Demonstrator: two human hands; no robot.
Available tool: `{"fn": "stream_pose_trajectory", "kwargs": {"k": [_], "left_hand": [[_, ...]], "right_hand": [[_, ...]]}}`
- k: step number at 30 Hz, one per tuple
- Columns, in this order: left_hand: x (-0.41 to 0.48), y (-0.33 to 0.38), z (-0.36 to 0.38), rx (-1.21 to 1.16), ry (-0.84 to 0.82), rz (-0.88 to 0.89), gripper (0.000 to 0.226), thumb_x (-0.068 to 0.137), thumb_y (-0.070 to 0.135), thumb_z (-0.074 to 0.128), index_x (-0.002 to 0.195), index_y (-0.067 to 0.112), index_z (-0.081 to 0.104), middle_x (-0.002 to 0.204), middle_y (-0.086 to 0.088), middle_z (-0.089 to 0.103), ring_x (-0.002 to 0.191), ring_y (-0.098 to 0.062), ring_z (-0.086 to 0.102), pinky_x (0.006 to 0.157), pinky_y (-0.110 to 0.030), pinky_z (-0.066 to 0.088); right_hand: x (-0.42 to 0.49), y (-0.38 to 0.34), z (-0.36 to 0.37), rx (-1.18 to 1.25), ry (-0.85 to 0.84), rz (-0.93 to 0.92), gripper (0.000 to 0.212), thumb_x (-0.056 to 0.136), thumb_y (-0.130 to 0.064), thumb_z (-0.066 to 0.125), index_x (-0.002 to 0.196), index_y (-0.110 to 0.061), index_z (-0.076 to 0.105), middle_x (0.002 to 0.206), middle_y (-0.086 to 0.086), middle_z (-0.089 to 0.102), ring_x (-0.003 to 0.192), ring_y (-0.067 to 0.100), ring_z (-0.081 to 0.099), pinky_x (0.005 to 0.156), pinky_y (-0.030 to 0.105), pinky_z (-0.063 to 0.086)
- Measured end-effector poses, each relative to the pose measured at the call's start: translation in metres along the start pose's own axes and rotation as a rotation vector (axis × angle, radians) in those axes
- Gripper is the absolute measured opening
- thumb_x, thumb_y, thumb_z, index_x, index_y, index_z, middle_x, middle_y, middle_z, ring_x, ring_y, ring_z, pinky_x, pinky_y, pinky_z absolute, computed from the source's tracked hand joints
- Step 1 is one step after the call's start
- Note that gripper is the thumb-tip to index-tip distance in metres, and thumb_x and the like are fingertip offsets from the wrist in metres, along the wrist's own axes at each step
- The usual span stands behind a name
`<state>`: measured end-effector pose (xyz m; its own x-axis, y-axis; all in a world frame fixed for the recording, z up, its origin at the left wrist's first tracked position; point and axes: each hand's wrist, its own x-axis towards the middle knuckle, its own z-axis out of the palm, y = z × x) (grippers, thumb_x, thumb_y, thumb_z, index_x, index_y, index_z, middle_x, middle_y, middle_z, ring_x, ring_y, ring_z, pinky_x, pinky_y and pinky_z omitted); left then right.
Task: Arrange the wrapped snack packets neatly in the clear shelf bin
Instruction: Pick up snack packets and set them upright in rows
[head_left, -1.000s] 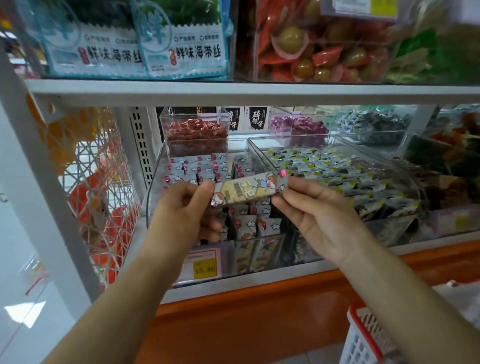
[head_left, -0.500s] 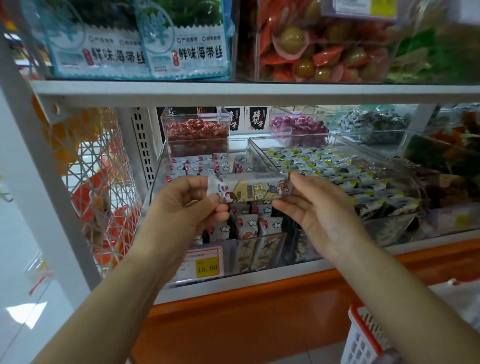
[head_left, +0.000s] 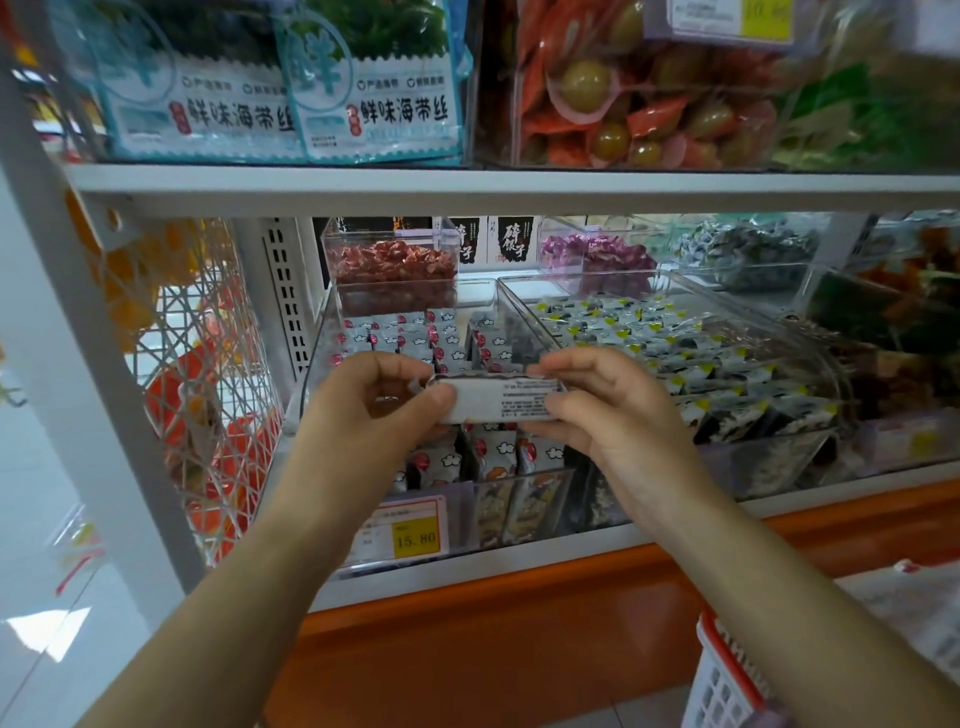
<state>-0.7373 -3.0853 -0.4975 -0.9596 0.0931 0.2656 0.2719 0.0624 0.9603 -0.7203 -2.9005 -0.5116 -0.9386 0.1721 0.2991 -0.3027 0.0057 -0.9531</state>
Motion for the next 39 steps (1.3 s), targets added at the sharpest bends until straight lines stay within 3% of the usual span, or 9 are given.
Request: {"fn": "stream_pose_trajectory", "kwargs": {"k": [5,8,11,16,21,26,33,37,39], "left_hand": [[-0.002,0.001,-0.002,0.074,-0.094,0.027,0.025,0.083,0.024,0.064,0.106,0.034,0.065,0.097,0.005,0.068,0.077,-0.001,0.066,0.058,-0.005,0.047],[-0.002,0.002,-0.003,0.085,-0.124,0.021,0.023,0.082,0.022,0.065,0.101,0.035,0.067,0.094,0.005,0.070,0.072,0.000,0.065,0.056,-0.008,0.047],[-0.002,0.002,-0.002,0.132,-0.141,0.024,0.020,0.081,0.021,0.067,0.097,0.033,0.067,0.089,0.002,0.070,0.055,0.004,0.058,0.047,-0.008,0.042],[-0.002,0.001,-0.001,0.155,-0.135,0.032,0.002,0.079,0.022,0.068,0.081,0.021,0.067,0.077,-0.001,0.069,0.057,-0.005,0.061,0.048,-0.010,0.045],[0.004,0.007,-0.012,0.147,-0.195,-0.028,0.009,0.074,0.021,0.070,0.066,0.018,0.072,0.073,0.003,0.072,0.066,-0.010,0.068,0.058,-0.015,0.054],[0.007,0.008,-0.021,0.172,-0.209,-0.072,0.016,0.079,0.017,0.067,0.065,0.018,0.074,0.072,0.002,0.073,0.067,-0.016,0.070,0.058,-0.018,0.056],[0.006,0.008,-0.022,0.193,-0.171,-0.054,0.018,0.081,0.018,0.065,0.065,0.015,0.073,0.070,0.003,0.072,0.062,-0.015,0.070,0.054,-0.017,0.054],[0.003,0.006,-0.019,0.272,-0.209,0.008,0.019,0.070,0.040,0.068,0.086,0.031,0.069,0.081,0.007,0.071,0.073,-0.006,0.067,0.063,-0.017,0.055],[0.004,0.005,-0.019,0.361,-0.208,0.026,0.018,0.075,0.035,0.069,0.093,0.038,0.065,0.089,0.009,0.067,0.077,-0.005,0.064,0.067,-0.018,0.053]], "right_hand": [[-0.003,-0.004,0.002,-0.234,0.034,-0.123,0.013,0.082,-0.022,0.068,0.088,-0.034,0.072,0.090,-0.010,0.071,0.091,0.010,0.066,0.087,0.042,0.054],[-0.003,-0.006,0.003,-0.284,0.057,-0.180,0.011,0.084,-0.021,0.066,0.078,-0.029,0.071,0.072,-0.018,0.067,0.074,-0.001,0.063,0.073,0.025,0.055],[-0.003,-0.005,0.003,-0.349,0.073,-0.258,0.014,0.086,-0.017,0.065,0.072,-0.017,0.068,0.058,-0.010,0.058,0.058,0.000,0.054,0.057,0.014,0.044],[-0.004,-0.003,0.004,-0.390,0.040,-0.299,0.018,0.086,-0.016,0.064,0.070,-0.011,0.067,0.062,0.005,0.060,0.058,0.010,0.054,0.056,0.014,0.042],[-0.004,-0.004,0.006,-0.373,-0.028,-0.270,0.017,0.086,-0.014,0.065,0.069,-0.016,0.068,0.060,-0.013,0.061,0.059,-0.001,0.057,0.055,0.009,0.042],[-0.008,-0.005,0.011,-0.353,-0.069,-0.268,0.015,0.085,-0.013,0.065,0.071,-0.019,0.068,0.063,-0.013,0.064,0.060,-0.001,0.059,0.056,0.009,0.044],[-0.008,-0.004,0.013,-0.351,-0.034,-0.262,0.014,0.085,-0.015,0.065,0.072,-0.018,0.069,0.067,-0.006,0.065,0.062,0.001,0.059,0.058,0.010,0.044],[-0.007,0.000,0.015,-0.345,0.024,-0.259,0.015,0.087,-0.017,0.063,0.073,-0.019,0.068,0.062,-0.007,0.062,0.059,0.000,0.057,0.054,0.010,0.043],[-0.004,-0.001,0.012,-0.347,-0.020,-0.203,0.016,0.087,-0.020,0.062,0.073,-0.022,0.069,0.066,-0.003,0.066,0.064,0.007,0.062,0.056,0.019,0.050]]}}
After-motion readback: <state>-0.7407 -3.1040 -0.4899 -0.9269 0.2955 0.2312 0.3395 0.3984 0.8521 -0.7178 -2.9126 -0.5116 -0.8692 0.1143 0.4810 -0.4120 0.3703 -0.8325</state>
